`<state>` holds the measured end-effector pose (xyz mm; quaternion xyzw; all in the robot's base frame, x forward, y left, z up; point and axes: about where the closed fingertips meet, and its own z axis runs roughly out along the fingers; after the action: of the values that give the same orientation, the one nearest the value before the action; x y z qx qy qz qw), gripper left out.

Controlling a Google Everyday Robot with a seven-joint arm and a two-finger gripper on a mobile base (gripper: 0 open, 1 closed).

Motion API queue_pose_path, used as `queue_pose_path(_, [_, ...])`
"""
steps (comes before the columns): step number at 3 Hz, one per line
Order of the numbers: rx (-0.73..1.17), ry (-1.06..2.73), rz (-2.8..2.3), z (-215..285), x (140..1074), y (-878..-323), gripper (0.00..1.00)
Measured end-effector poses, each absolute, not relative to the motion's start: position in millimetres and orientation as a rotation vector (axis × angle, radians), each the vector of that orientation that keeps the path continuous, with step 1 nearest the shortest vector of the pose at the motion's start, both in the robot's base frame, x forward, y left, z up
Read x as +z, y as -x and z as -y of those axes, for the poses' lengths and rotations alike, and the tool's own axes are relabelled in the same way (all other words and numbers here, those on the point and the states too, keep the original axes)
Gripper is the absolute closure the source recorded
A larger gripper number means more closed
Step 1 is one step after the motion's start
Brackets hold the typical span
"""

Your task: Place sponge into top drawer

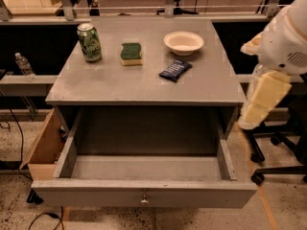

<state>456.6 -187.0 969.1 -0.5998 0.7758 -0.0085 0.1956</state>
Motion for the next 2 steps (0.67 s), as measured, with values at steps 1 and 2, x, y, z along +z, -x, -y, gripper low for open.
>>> queue_pose_path(1, [0.137,1.601,-2.093,129.3,948.3,-491.8,0.00])
queue_pose_path(2, [0.137,1.603,-2.094,129.4,948.3,-491.2,0.00])
